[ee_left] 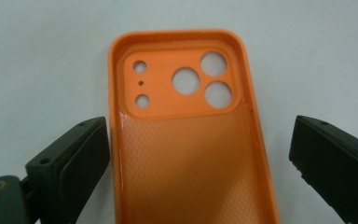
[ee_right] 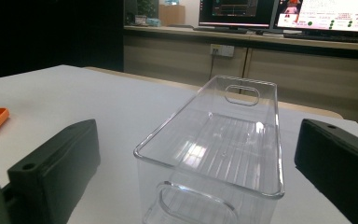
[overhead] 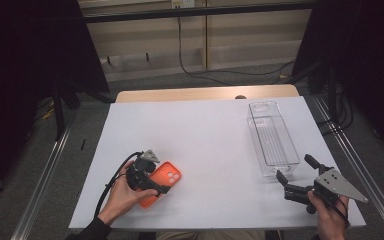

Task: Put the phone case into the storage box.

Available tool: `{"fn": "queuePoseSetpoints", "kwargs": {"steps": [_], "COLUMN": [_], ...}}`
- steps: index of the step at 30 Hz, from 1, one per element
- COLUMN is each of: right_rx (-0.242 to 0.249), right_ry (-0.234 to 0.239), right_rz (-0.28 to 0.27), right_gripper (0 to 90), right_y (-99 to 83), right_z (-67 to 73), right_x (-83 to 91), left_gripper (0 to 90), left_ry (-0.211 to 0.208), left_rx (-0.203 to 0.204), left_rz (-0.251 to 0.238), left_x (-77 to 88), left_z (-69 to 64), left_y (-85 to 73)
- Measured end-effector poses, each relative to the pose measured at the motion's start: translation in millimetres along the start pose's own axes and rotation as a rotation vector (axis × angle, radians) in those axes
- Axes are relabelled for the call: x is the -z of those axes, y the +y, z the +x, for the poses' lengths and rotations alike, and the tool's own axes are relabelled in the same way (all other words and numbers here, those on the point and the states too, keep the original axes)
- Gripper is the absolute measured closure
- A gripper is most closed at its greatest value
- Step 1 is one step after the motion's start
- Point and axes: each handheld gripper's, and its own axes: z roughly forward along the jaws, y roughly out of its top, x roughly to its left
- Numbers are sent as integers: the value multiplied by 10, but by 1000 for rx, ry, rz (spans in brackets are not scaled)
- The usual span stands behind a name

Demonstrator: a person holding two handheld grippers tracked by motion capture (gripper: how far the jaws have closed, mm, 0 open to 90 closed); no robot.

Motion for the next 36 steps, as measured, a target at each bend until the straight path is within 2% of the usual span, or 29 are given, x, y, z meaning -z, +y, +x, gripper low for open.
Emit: {"fn": "queuePoseSetpoints", "kwargs": {"steps": [1,3,6,7,10,12,15,19,20,21,23,26,27,29,36], "right_rx": [-1,-2,1,-2,-1,1,-2,1,0,-1,0,0,1,2,3], "right_ry": [0,-1,1,-1,0,1,2,3,1,1,2,3,5,8,4], "right_rz": [0,2,3,3,3,3,1,0,-1,-1,-1,-3,-1,-1,6], "right_gripper": [0,0,0,0,0,0,0,0,0,0,0,0,0,0,0], "right_y": [0,-1,-1,-1,-2,-1,-2,-1,-2,-2,-2,-2,-2,-2,-5], "right_z": [-1,2,3,2,3,3,2,1,1,1,1,2,2,3,3], "right_x": [0,-1,-2,-2,-2,-2,0,2,1,2,2,2,3,2,0], "left_gripper": [53,56,52,53,77,78,85,83,82,82,82,93,107,140,155], "left_ry": [13,23,32,36,78,78,85,88,87,88,88,90,101,95,99], "left_rx": [-19,-23,-37,-25,-63,-38,-35,-39,-20,-34,-33,-30,-26,-33,-21], "left_rz": [20,31,36,21,38,22,15,31,24,40,52,51,49,56,60], "left_x": [-11,-45,-45,-58,-63,-64,-68,-70,-83,-77,-78,-77,-71,-61,-51], "left_z": [-8,-16,-23,-37,-69,-67,-72,-69,-80,-74,-74,-79,-85,-81,-92], "left_y": [1,-6,-8,-14,-20,-33,-45,-31,-27,-20,-12,-12,-12,-4,11]}}
